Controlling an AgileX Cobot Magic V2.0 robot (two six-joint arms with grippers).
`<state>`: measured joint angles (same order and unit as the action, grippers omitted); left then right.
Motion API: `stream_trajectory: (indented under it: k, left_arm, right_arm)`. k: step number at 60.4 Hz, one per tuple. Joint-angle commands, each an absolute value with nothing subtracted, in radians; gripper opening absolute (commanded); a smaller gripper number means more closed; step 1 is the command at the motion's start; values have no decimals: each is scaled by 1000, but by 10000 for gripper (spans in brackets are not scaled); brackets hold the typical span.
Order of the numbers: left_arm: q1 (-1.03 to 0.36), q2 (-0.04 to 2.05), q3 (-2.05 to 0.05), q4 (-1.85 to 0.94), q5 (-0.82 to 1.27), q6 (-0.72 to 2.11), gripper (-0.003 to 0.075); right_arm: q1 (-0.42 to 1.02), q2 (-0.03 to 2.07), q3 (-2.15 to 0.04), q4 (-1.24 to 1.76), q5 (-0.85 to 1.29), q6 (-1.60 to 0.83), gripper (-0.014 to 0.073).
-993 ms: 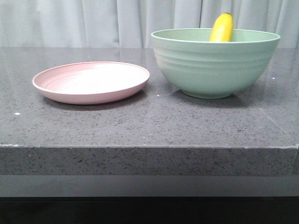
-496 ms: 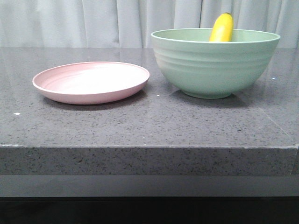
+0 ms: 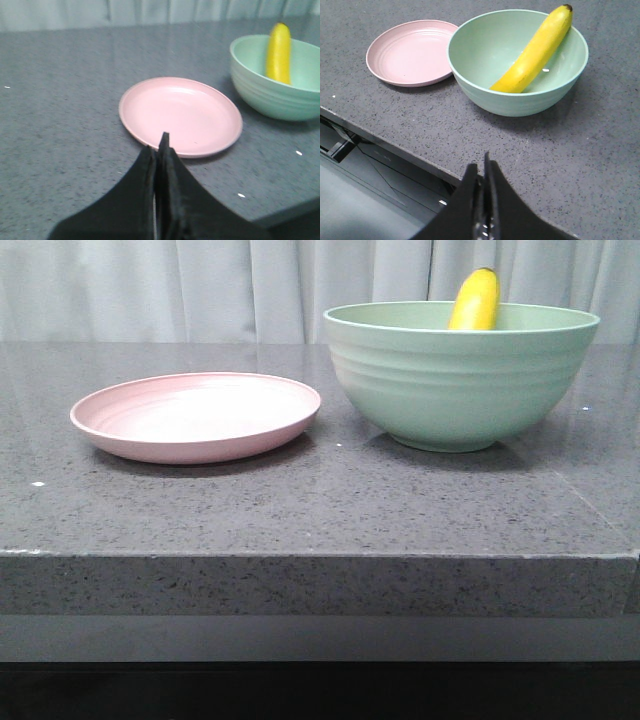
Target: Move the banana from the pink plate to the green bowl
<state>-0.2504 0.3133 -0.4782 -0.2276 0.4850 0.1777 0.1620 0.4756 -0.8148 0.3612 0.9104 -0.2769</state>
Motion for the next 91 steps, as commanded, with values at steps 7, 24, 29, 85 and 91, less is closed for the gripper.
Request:
stream_trajectory:
  k: [7,24,29,85,91]
  left_arm:
    - [-110,68,-283,-248,241,167,-20]
    - [-71,-26,-151,-197,207,110,-20]
    - [-71,-26,-129,-84,190,-24,-20]
    - [-69,-26,12,12,-71,-86,-20]
    - [-69,-24,12,12,-71,-86,-20]
  right_arm:
    - [164,480,-836,385,853,-276,-69]
    - [164,480,-836,385,854,-276,-69]
    - [164,480,-836,385,854,-276,-69]
    - [164,481,-836,385,854,-276,-69]
    - [164,481,-836,385,854,-276,-69]
